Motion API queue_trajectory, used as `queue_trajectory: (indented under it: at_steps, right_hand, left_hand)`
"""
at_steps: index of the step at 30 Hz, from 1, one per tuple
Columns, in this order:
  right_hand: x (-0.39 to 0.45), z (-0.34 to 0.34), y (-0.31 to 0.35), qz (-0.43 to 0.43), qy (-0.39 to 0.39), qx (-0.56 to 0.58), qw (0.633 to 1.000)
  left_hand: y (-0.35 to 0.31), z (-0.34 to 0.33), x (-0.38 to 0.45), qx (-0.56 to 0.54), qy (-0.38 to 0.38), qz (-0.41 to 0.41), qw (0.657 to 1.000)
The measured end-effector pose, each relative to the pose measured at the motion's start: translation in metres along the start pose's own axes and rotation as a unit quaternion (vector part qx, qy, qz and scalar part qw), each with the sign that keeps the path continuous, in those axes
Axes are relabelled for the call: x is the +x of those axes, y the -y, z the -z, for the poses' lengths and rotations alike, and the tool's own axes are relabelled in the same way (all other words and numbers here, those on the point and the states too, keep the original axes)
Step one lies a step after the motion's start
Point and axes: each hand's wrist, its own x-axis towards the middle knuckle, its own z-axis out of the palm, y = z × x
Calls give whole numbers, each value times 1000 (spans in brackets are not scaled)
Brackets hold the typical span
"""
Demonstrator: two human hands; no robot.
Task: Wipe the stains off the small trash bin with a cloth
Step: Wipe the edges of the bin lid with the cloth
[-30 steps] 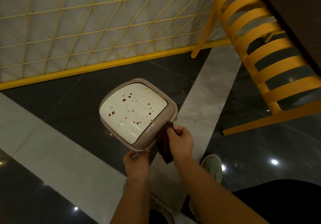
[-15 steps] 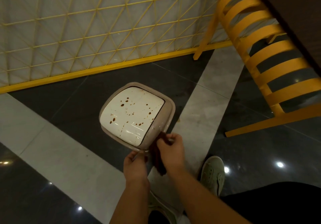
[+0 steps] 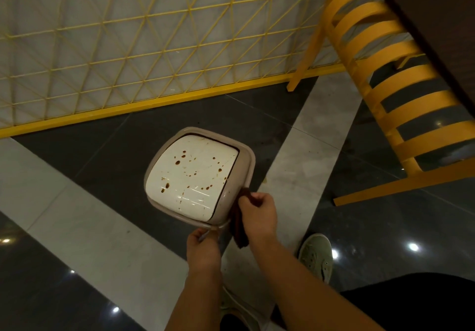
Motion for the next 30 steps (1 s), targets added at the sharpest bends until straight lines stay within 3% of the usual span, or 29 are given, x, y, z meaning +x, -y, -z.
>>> queue_trajectory:
  at_steps: [7,15,17,21,25,30]
  right_hand:
    - [-16,6,-21,32,51,-64,996]
    - [18,10,16,8,-62,10,998]
    - [9,12,19,63,-61,34,996]
    - [-36,13,-2,215,22,-19,976]
    - [-59,20,-20,395,74,-153,903]
    - [-12,15,32,349,-6,-102,931]
  left_hand:
    - [1,-1,-2,1,-1,-10,1000]
    - [-3,0,-5,33,2,10,999]
    - [-2,-1,-4,32,-3,12,999]
    - [-1,-4,-1,18,11,11,1000]
    - [3,-1,-5,-6,77,-30,997]
    - [1,-4,-5,0,-2,8,1000]
